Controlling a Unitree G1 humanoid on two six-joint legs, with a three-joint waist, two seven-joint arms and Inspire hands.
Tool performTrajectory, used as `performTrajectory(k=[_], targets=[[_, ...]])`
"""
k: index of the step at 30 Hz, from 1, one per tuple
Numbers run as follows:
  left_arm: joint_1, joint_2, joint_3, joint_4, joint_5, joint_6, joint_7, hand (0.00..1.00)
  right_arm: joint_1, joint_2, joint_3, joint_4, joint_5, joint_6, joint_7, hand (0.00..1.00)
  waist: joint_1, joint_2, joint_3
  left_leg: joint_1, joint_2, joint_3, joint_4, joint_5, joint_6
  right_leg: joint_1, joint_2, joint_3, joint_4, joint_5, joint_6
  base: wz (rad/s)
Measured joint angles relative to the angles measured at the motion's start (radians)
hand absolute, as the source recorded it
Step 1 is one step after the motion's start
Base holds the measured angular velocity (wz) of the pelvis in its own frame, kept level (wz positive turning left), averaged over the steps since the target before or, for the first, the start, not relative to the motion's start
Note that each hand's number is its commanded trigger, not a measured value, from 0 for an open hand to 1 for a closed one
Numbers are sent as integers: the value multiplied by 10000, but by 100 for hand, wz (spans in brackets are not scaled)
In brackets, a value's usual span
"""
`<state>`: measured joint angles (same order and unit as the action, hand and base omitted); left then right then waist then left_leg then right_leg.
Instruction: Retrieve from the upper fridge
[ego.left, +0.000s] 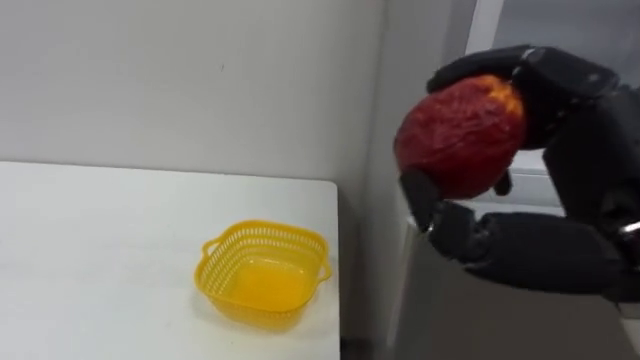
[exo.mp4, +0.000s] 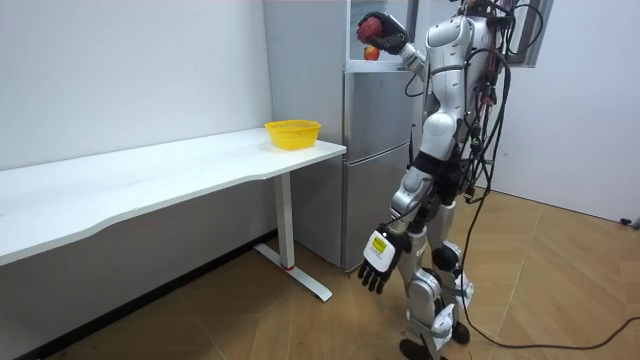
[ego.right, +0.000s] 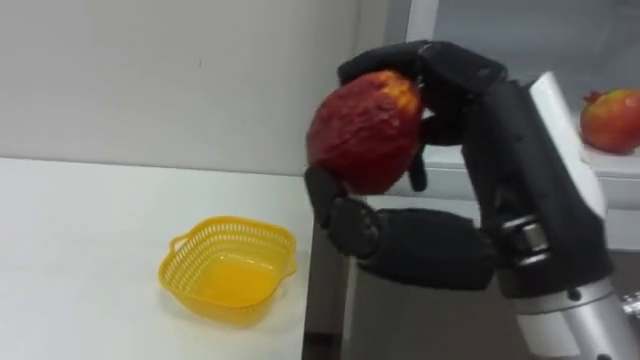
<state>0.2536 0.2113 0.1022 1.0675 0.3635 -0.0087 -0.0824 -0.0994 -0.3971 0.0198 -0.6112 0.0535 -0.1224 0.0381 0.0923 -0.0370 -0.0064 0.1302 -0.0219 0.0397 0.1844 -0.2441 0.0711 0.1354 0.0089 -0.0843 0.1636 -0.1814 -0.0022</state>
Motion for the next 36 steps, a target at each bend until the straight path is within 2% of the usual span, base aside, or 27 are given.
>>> performTrajectory(k=[5, 6, 12, 17, 22, 28, 31, 34, 36], targets=[[-90, 6, -399, 177, 4, 101, -193, 0, 1, 394, 847, 1, -862, 28, 656, 100, 32, -118, 23, -160, -53, -186, 18, 0, 0, -22, -8, 13, -126, -1, 0, 12], [-138, 11, -442, 179, 7, 113, -253, 0, 0, 412, 960, 2, -968, 45, 841, 100, 155, -115, 55, -183, -55, -213, 16, 0, 0, -27, -10, 6, -130, -1, 0, 10], [-472, 21, -611, 195, 4, 150, -596, 0, -13, 510, 1655, 29, -1328, 153, 1861, 100, 500, -227, 79, -235, -78, -342, 15, 0, 0, -1, -23, -7, -135, -1, 0, 11], [-501, 90, -929, 138, -46, 156, -631, 0, -215, 513, 2356, 395, -1582, 170, 2355, 100, 704, -283, 114, -202, -91, -435, 10, 0, 0, 42, -44, 3, -132, -1, 0, 5], [-583, 140, -845, 138, 15, 162, -803, 0, -532, 467, 2408, 1032, -1777, 441, 2700, 100, 867, -430, 192, -281, -99, -524, 53, 0, 0, 36, -28, -70, -134, -1, 0, 7], [-479, 145, -701, 142, 7, 325, -884, 0, -840, 449, 2380, 1416, -1852, 811, 2966, 100, 995, -518, 145, -347, -116, -671, 98, -1, 0, 48, -13, -342, -132, -1, 0, 9], [-423, 150, -616, 150, 8, 331, -888, 0, -1055, 351, 2224, 1689, -1989, 811, 3028, 100, 900, -581, 129, -349, -131, -828, 141, -3, -3, 133, -21, -561, -130, -1, 0, 16], [-330, 146, -350, 152, 16, 329, -1050, 0, -1179, 306, 1873, 1792, -2389, 816, 3012, 100, 909, -645, 137, -325, -165, -984, 185, -2, -3, 223, -29, -566, -132, -2, -2, 15], [-217, 195, -251, 156, 7, 329, -1041, 0, -1322, 229, 1825, 2054, -2524, 774, 2845, 100, 963, -753, 113, -315, -164, -999, 198, 2, -8, 250, -26, -587, -132, -3, -3, 4]])
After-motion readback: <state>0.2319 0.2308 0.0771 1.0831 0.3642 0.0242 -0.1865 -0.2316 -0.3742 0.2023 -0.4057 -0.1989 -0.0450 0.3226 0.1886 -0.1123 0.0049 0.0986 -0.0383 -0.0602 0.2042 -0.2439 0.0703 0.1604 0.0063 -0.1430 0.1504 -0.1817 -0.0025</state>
